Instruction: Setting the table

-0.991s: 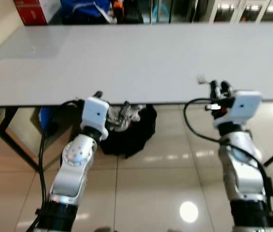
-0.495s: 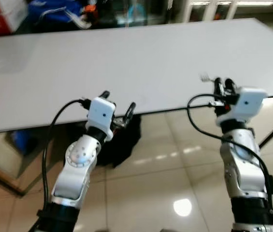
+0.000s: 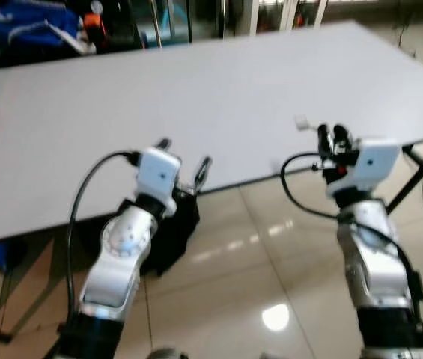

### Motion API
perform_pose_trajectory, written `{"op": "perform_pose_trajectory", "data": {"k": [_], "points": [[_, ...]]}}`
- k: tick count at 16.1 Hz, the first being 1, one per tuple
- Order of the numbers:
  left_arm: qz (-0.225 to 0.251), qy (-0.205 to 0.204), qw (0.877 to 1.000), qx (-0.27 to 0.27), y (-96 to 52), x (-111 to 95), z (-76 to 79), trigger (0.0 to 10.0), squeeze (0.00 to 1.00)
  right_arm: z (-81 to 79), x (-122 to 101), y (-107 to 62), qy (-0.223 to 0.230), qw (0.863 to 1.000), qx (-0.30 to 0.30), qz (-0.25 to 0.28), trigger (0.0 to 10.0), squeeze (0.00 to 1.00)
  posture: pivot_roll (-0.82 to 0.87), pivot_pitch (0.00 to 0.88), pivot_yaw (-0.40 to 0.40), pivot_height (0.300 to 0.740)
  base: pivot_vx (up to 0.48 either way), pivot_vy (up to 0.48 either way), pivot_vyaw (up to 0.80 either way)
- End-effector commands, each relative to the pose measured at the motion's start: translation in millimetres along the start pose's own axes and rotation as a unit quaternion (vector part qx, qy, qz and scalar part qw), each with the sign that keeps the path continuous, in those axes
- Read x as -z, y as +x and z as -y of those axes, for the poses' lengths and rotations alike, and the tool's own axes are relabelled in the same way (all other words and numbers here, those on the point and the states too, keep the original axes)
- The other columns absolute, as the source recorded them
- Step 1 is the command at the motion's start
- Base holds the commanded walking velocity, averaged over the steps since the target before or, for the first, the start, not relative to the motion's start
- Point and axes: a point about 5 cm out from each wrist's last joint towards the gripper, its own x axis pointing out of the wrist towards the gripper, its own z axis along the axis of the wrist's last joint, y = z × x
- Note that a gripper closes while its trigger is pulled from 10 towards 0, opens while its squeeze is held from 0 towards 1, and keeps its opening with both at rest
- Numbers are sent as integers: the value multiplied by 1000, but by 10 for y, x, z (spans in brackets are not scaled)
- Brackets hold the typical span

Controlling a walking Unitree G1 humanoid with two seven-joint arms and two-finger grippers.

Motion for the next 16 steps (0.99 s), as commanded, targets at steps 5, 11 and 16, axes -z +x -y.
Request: {"op": "perform_pose_trajectory", "data": {"k": [5,11,16], "points": [[3,18,1000,-10,-50,-43,-84,10000,0,-152,5,-11,6,999,-32,3,10000,0,28,48,7,740,343,0,800],[-1,11,1000,2,-160,-48,-9,10000,0,-175,31,-103,42,999,-29,-1,10000,0,27,101,7,740,343,0,0],[25,-22,999,17,-343,-128,92,10000,0,-162,64,-325,63,998,-17,-17,10000,0,25,115,-2,740,256,0,0]]}}
